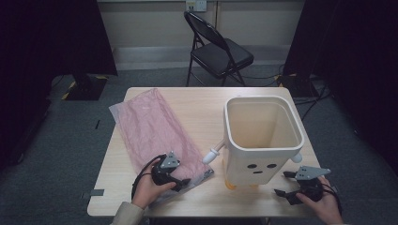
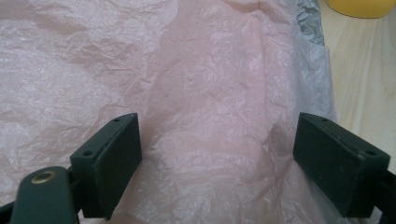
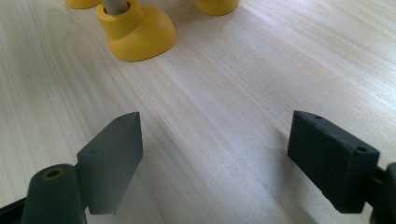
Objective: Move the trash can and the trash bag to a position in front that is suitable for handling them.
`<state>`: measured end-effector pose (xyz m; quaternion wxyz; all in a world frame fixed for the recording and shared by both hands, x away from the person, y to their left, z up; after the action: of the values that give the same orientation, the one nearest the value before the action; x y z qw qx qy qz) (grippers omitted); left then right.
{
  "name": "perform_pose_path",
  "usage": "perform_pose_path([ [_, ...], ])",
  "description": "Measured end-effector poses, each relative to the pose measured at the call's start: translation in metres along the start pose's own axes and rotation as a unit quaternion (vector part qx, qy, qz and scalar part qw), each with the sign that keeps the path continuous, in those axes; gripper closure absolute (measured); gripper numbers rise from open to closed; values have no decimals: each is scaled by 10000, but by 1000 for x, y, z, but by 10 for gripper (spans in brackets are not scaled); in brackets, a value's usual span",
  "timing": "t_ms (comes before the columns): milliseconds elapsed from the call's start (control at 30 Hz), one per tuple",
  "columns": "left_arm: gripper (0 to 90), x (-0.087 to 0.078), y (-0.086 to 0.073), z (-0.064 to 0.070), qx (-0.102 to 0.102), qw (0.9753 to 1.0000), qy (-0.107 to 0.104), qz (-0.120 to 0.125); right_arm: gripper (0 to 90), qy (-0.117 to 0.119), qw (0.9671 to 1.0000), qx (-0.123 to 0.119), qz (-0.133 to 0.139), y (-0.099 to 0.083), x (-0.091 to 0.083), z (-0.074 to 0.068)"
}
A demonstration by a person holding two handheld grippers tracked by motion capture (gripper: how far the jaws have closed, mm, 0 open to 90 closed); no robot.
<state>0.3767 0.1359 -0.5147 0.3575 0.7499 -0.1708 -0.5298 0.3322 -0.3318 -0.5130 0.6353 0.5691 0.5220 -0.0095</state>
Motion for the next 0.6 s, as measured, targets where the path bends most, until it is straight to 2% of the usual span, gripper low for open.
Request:
perform_pose_path([
  [67, 145, -1, 0, 0, -31, 10000, -70, 4, 174, -5, 10000, -4, 1, 0, 0, 0],
  [100, 152, -2, 1, -1, -192, 9997, -154, 15, 174, -9, 10000, -10, 0, 0, 0, 0],
  [300, 208, -10, 10, -1, -242, 9991, -274, -200, 207, 1, 9999, 77, -82, 1, -4, 0],
  [433, 209, -25, 30, 0, -316, 9984, -386, -262, 200, -32, 9999, 20, -95, 8, -16, -4],
  [467, 209, -28, 36, 1, -287, 9983, -420, -289, 195, -90, 9999, 25, -67, 12, -22, -5],
  [567, 208, -38, 57, 4, -128, 9976, -506, -463, 193, -61, 9999, 6, -128, 26, -35, -8],
  [600, 208, -41, 63, 5, -98, 9972, -545, -503, 195, -85, 9999, -66, -112, 30, -38, -9],
])
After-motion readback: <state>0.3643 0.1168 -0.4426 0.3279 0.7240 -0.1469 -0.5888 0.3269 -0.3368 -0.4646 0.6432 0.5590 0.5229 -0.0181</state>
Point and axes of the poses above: each handheld gripper's, and its own axes: x roughly forward along the jaws, y roughly out of its top, z roughly to its right, the point moved 2 cm from there along x, roughly forward along the jaws, and after that the axes turned 15 degrees about x, right-handed, at the moved point
